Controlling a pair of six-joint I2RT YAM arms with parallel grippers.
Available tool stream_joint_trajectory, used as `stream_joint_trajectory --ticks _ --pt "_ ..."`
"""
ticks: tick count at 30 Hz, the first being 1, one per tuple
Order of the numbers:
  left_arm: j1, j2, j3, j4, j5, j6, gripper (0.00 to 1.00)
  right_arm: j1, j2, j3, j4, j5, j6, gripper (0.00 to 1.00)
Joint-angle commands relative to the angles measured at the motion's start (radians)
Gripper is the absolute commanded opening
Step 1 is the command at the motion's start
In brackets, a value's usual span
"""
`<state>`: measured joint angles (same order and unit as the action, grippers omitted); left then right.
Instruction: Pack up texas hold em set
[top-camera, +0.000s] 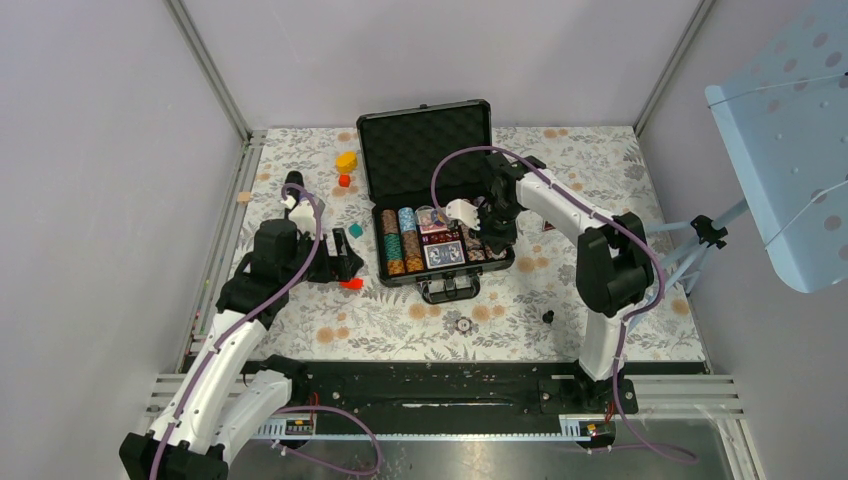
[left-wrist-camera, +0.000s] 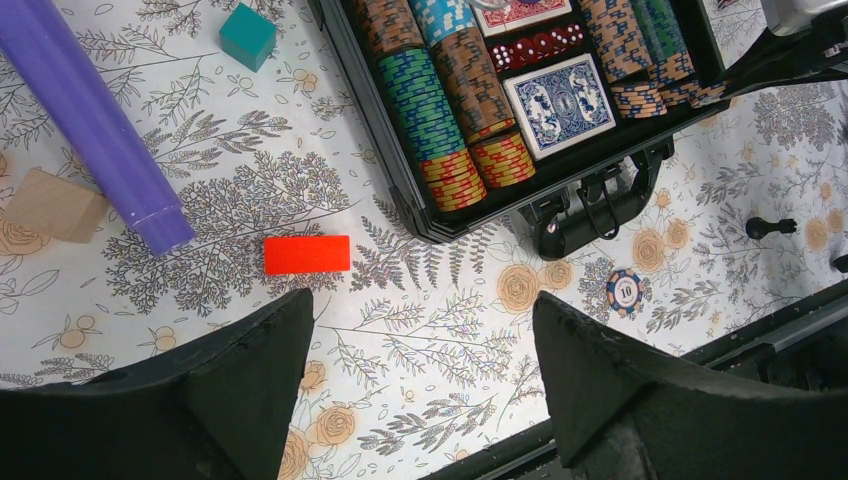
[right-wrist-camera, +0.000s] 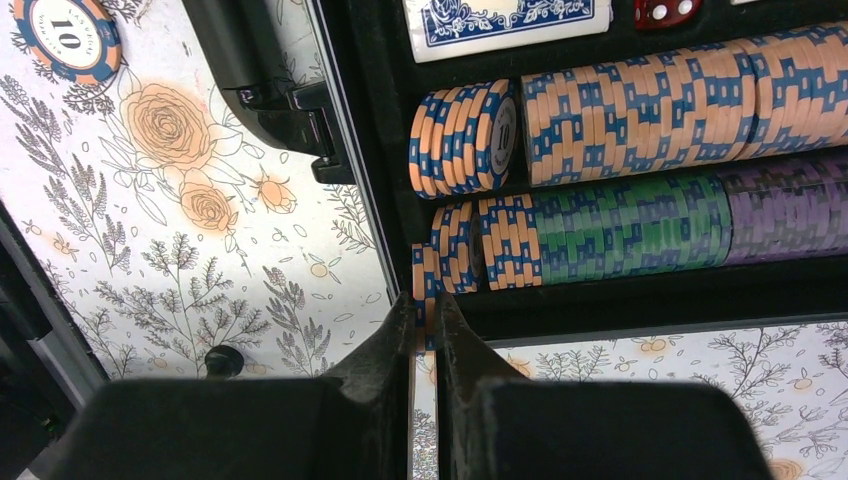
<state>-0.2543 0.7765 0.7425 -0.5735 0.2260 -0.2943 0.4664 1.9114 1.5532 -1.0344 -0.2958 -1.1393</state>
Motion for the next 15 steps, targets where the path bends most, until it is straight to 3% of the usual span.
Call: stream_joint_trajectory --ticks 1,15 --pt "0.003 0.003 -0.001 0.052 -0.020 0.014 0.80 -0.011 0.019 0.042 -0.023 0.028 -0.020 0.00" --pt "0.003 0.004 -0.002 0.052 -0.021 0.015 0.80 -0.011 0.015 -0.003 0.099 0.093 -0.015 0.00"
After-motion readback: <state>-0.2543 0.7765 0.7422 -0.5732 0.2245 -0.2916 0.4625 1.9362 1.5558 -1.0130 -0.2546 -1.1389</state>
